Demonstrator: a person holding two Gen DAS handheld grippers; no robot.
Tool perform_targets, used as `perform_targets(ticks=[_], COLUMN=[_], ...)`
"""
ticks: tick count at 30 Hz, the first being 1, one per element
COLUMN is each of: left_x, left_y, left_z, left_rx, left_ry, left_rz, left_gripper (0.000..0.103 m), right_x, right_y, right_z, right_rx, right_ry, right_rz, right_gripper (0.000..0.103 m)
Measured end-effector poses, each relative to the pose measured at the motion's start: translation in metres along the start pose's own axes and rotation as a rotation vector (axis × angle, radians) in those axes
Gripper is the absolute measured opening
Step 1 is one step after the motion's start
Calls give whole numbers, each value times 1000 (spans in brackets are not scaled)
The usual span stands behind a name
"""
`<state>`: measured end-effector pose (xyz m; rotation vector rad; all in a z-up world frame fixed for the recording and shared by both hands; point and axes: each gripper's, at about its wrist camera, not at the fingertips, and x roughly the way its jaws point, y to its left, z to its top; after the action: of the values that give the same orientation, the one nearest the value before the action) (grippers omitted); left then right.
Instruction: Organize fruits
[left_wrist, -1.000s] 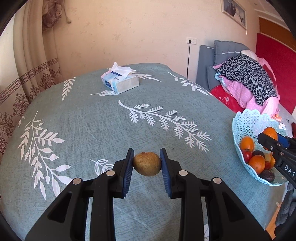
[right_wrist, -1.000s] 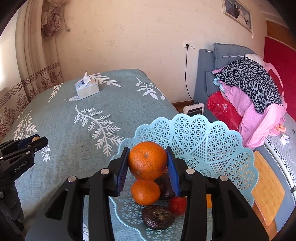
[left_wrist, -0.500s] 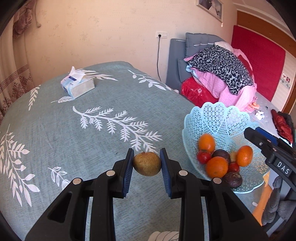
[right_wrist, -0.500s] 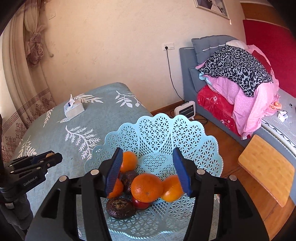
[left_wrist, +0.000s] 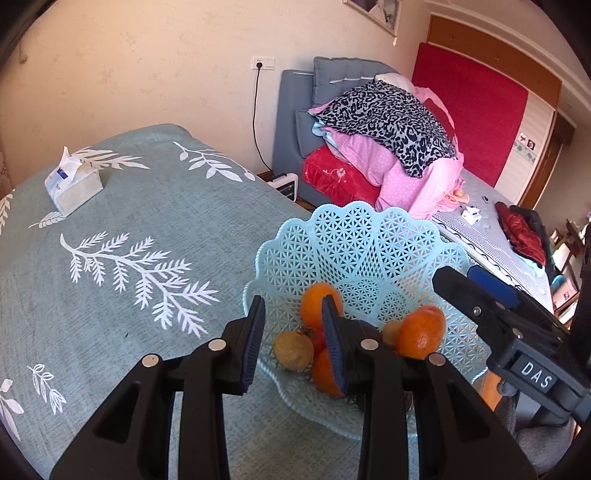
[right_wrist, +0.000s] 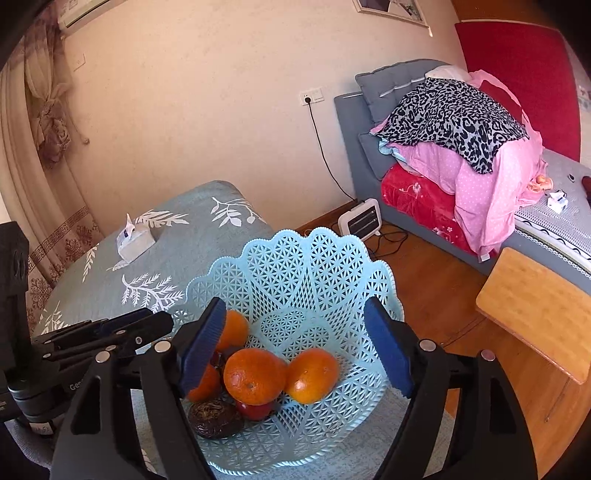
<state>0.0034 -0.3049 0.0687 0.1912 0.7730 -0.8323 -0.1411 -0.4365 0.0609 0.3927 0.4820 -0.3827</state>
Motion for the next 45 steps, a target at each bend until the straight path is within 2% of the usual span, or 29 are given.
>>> perform_targets(ticks=[2,4,6,10,11,15,28,45], left_x=[0,-1,-2,-8,-10,-17,-41,-57], left_y=[0,1,4,11,11,14,15,9], left_z=[1,1,0,-4,-6,-11,-32,-39], left_rx=[-8,-8,-9,-2,4,32,68,92], left_ry=[-14,-24,-26,-43,-52,-73,-103,-121], left_rz=[3,7,15,68,91,188,313,364], left_gripper=[61,67,79,87,91,97,98,98], right_x=[-1,-1,-3,-7,-9,-13,-21,-23], right_y=[1,2,4,5,6,14,43,61], right_z=[-1,-2,-3,-6,-7,-14,-39,-51], right_rx=[-7,-16,-23,-33,-40,-83,-188,-263], right_ry=[-2,-7,-16,-20,-18,-6,36,34], right_rz=[2,-1,-7,-7,-7,-23,0,-9], right_gripper=[85,90,95,100,100,100,100,100])
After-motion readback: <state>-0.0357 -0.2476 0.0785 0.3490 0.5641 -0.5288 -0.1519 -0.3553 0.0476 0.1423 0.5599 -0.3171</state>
